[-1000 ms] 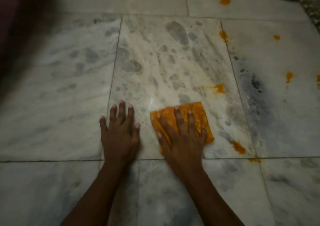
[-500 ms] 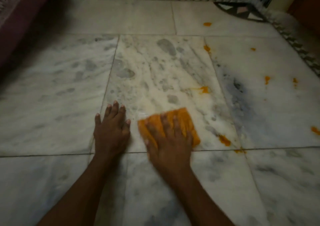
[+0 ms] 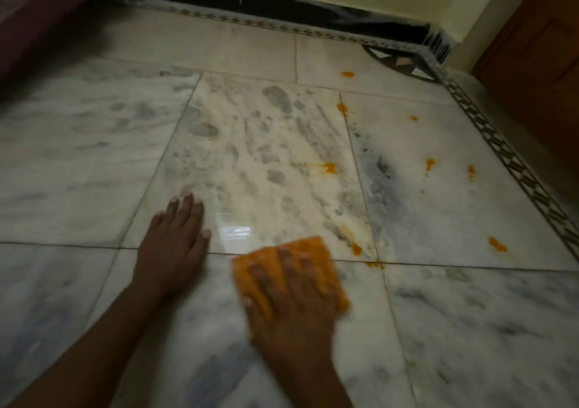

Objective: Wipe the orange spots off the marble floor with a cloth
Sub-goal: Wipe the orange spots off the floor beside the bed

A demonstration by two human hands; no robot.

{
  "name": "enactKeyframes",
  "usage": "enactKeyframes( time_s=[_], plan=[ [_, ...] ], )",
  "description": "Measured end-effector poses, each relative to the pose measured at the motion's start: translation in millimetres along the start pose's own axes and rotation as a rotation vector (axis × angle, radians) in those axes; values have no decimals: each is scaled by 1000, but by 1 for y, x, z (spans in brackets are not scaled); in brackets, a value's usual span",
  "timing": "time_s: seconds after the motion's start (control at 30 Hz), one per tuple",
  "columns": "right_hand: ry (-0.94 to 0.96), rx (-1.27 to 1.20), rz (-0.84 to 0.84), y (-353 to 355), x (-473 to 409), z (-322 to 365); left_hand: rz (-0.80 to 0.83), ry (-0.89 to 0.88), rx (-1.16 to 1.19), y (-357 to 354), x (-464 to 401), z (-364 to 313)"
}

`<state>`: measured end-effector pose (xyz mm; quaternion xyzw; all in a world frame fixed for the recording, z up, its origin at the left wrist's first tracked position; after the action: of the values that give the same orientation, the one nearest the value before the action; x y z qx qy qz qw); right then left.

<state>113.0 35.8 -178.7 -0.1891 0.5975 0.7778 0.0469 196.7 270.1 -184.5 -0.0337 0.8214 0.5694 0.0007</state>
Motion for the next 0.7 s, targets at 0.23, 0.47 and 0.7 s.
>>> enactKeyframes(
  time_s=[0.23, 0.47, 0.7],
  plan=[
    [-404, 59, 134, -28, -69, -22, -7, -37, -25, -8, 20, -11],
    [-45, 15, 83, 13, 18, -10, 8, 5, 23, -3, 41, -22],
    [-431, -74, 171, -11, -39, 3, -93, -64, 85, -17, 97, -33]
  ],
)
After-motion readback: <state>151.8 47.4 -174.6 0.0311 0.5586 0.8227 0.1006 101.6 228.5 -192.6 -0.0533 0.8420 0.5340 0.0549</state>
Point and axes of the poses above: each hand's wrist, its own x-axis away from the middle knuckle, its own y-axis out of the back of the hand, z = x × y, the point moved 6 cm from there along -x, towards the middle knuckle, and after that the axes turned 2 degrees about x, right-handed, at the moved point
